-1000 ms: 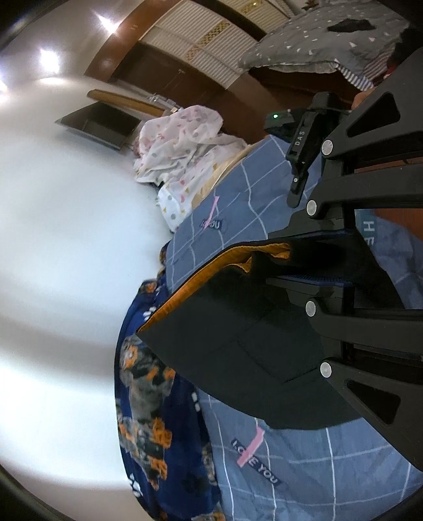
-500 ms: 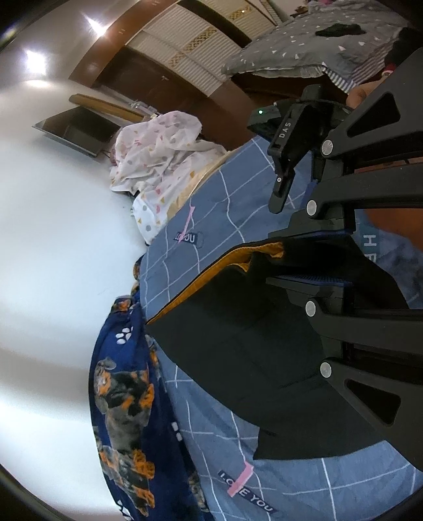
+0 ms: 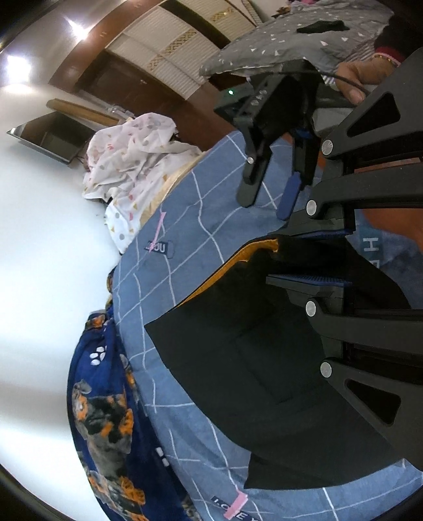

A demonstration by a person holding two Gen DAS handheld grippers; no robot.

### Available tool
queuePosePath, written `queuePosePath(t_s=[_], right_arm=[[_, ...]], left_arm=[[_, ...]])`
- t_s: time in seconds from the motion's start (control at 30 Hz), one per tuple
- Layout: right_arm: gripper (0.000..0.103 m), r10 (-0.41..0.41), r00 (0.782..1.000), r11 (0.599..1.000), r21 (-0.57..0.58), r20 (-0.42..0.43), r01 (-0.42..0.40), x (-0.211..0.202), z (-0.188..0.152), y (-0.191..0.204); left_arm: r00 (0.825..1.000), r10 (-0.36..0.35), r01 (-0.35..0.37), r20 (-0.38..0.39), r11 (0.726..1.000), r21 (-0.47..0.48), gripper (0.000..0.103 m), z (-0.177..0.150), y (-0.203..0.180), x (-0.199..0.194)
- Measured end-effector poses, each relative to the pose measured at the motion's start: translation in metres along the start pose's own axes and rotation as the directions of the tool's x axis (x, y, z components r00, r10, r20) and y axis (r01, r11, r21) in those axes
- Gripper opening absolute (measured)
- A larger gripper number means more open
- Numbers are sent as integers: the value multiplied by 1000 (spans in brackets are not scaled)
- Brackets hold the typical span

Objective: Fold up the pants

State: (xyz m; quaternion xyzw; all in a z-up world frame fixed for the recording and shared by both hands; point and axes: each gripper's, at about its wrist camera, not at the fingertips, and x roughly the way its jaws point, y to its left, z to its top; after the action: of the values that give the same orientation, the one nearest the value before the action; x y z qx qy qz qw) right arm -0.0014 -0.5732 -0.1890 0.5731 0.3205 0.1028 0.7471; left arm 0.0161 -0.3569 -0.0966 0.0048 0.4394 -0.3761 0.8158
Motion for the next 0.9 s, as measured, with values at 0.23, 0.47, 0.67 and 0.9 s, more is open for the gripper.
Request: queuePosePath(t_s=[0.23, 0.47, 0.67, 0.9], right_arm=[[77, 9, 1000, 1000, -2, -2, -9, 1, 0, 0], [77, 32, 999, 999, 5, -15, -32, 3, 0, 0], [77, 57, 997, 998, 11, -48, -56, 15, 3, 6], [77, 79, 984, 996, -16, -157, -83, 44, 14, 24]], left_arm=[[999, -7, 7, -35, 1000, 7, 19, -6, -2, 16], [999, -14, 14, -51, 1000, 4, 19, -9, -1, 23], [998, -14, 14, -58, 1000, 4, 19, -11, -1, 24], [998, -5, 6, -66, 1000, 10, 19, -13, -3, 25]])
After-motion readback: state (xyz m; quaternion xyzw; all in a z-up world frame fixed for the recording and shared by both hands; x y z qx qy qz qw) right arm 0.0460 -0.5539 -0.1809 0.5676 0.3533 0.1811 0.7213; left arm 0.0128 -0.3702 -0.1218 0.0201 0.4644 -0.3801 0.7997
